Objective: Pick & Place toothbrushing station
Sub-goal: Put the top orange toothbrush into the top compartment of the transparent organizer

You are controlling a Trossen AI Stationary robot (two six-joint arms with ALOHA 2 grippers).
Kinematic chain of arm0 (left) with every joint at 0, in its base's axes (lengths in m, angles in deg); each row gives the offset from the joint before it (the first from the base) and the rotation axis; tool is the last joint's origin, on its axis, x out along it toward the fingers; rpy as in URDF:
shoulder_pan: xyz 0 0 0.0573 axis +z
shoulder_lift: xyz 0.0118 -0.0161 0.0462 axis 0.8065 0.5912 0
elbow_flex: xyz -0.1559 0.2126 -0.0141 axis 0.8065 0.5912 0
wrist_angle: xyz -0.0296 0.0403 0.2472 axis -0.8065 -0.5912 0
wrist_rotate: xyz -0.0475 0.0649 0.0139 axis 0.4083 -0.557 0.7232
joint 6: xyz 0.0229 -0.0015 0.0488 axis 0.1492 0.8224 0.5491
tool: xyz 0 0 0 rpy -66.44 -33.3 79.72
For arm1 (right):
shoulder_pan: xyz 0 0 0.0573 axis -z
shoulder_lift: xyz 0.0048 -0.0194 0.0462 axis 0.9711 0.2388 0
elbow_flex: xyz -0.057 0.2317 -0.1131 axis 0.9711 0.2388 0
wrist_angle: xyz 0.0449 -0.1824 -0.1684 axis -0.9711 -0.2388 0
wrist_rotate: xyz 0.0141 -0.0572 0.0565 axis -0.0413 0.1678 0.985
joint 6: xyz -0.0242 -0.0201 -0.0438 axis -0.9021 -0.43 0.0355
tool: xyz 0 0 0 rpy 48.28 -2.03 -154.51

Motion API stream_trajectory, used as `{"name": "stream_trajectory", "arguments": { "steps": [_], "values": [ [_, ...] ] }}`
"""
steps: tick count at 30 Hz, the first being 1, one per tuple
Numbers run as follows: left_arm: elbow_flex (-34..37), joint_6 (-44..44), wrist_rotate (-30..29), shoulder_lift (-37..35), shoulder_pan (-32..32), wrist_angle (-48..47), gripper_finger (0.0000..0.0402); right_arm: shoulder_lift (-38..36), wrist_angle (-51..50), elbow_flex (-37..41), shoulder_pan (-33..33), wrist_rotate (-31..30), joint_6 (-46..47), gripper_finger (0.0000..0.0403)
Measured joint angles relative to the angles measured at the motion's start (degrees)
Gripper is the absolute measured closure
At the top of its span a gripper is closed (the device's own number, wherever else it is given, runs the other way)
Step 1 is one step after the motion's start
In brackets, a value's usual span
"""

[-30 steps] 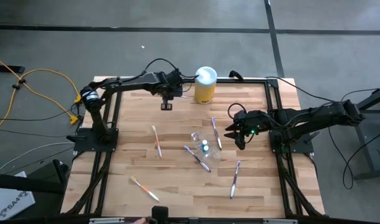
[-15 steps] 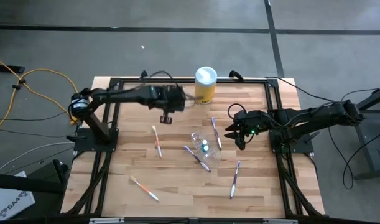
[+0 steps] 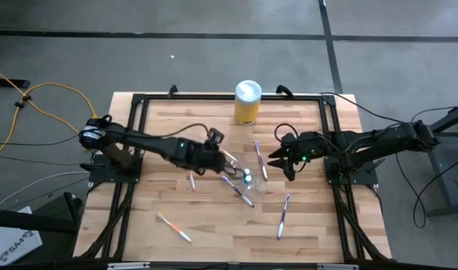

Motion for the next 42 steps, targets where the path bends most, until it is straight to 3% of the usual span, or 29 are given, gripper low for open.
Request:
{"name": "stream_trajectory", "arguments": {
  "steps": [7, 15, 20, 26, 30, 42],
  "values": [
    [-0.02, 4.69, -10.21, -0.38, -6.30, 6.13, 0.0399, 0.00, 2.47, 0.00, 0.01, 1.03, -0.92, 0.0259],
    [-0.04, 9.07, -12.39, -0.36, -11.41, 10.54, 0.0399, 0.00, 10.44, 0.00, 0.01, 0.94, -1.56, 0.0259],
    [-0.04, 18.37, -12.31, 0.14, -14.72, 14.43, 0.0399, 1.83, 15.74, 0.02, 0.01, 1.39, -1.56, 0.0259],
    [-0.04, 25.96, -11.42, 0.14, -16.30, 20.40, 0.0399, 7.00, 24.31, 0.00, -0.01, 7.10, 0.38, 0.0259],
    [-0.04, 31.46, -7.80, 0.12, -16.46, 23.41, 0.0399, 10.71, 28.38, 0.00, 0.01, 8.79, 1.41, 0.0259],
    [-0.04, 39.73, -1.46, 0.12, -16.86, 27.47, 0.0399, 14.69, 36.44, 0.02, 2.97, 16.22, 3.68, 0.0259]
  ]
}}
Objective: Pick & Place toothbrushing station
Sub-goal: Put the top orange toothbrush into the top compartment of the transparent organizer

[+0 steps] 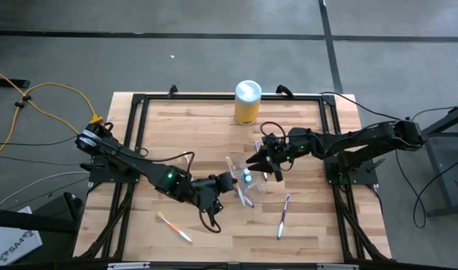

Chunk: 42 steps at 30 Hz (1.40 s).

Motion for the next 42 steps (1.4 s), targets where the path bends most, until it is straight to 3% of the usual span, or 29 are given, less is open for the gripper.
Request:
{"name": "stream_trajectory", "arguments": {
  "steps": [12, 31, 42],
  "values": [
    [0.00, 7.07, 6.05, 0.00, 1.16, 6.73, 0.0399, -0.04, 1.00, 0.00, 0.21, 2.36, -0.20, 0.0259],
    [0.00, 17.39, 8.37, 3.26, 4.39, 13.72, 0.0399, -0.02, 2.45, 0.00, 0.21, 3.98, -0.47, 0.0259],
    [0.00, 19.20, 8.44, 3.26, 4.39, 14.78, 0.0399, 0.00, 1.64, 0.00, 0.20, 2.87, -0.74, 0.0259]
  ]
}}
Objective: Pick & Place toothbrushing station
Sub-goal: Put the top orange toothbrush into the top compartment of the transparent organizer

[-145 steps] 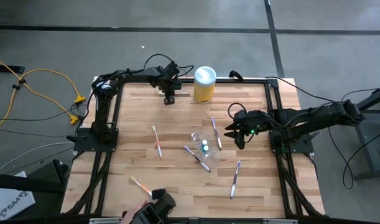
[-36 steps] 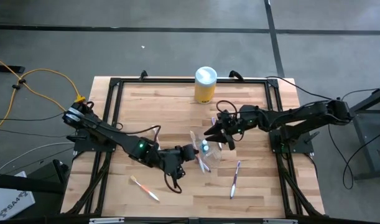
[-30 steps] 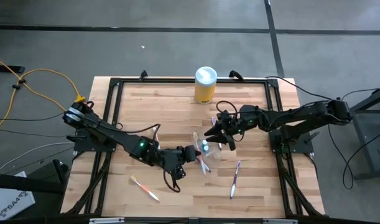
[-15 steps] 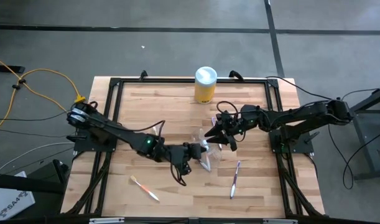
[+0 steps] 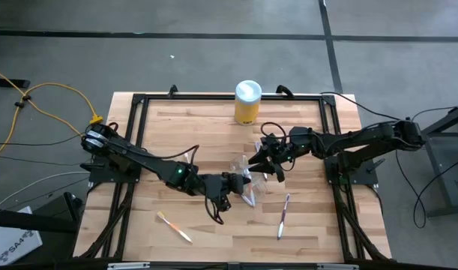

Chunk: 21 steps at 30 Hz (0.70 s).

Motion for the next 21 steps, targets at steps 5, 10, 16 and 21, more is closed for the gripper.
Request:
{"name": "stream_trajectory", "arguments": {
  "steps": [5, 10, 16, 21],
  "values": [
    [0.00, 0.98, 0.76, 0.00, 0.48, 2.04, 0.0399, 0.00, 0.11, 0.00, 0.01, 0.02, 0.00, 0.0259],
    [0.00, 1.38, 3.37, 0.02, 1.62, 2.32, 0.0399, 0.00, 1.26, 0.00, -0.03, 1.35, 0.12, 0.0259],
    [0.00, 1.01, 5.38, 0.04, 2.74, 3.07, 0.0399, 0.00, 2.61, 0.00, -0.03, 2.73, 0.50, 0.0259],
    [0.00, 0.98, 6.57, 0.04, 3.36, 3.07, 0.0399, 0.02, 2.58, 0.00, -0.03, 3.05, 0.55, 0.0259]
  ]
}}
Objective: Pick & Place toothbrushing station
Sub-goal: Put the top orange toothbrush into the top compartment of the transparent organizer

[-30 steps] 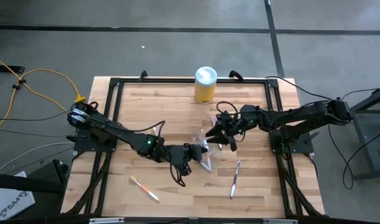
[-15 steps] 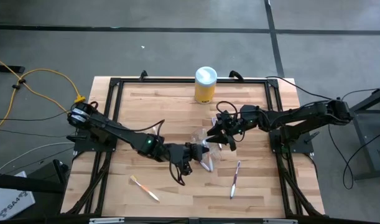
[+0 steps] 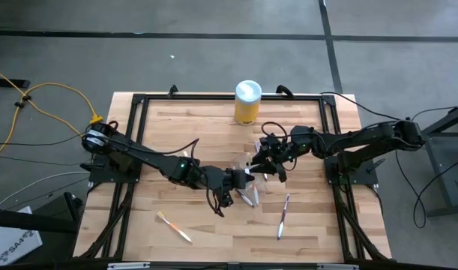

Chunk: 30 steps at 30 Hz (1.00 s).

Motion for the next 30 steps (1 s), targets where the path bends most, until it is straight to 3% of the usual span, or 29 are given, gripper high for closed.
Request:
{"name": "stream_trajectory", "arguments": {
  "steps": [7, 19, 30],
  "values": [
    [0.00, -0.02, 0.05, 0.00, 0.07, -0.04, 0.0399, 0.00, -0.01, 0.00, 0.00, 0.14, 0.00, 0.0270],
    [0.00, -0.24, 1.23, 0.00, 0.03, -0.43, 0.0399, 0.02, 0.05, 0.00, 0.04, 1.35, -0.90, 0.0389],
    [0.02, -1.55, 1.20, 0.05, -0.13, -1.30, 0.0364, 0.00, -0.58, -0.01, 0.02, 1.84, -0.61, 0.0397]
  ]
}}
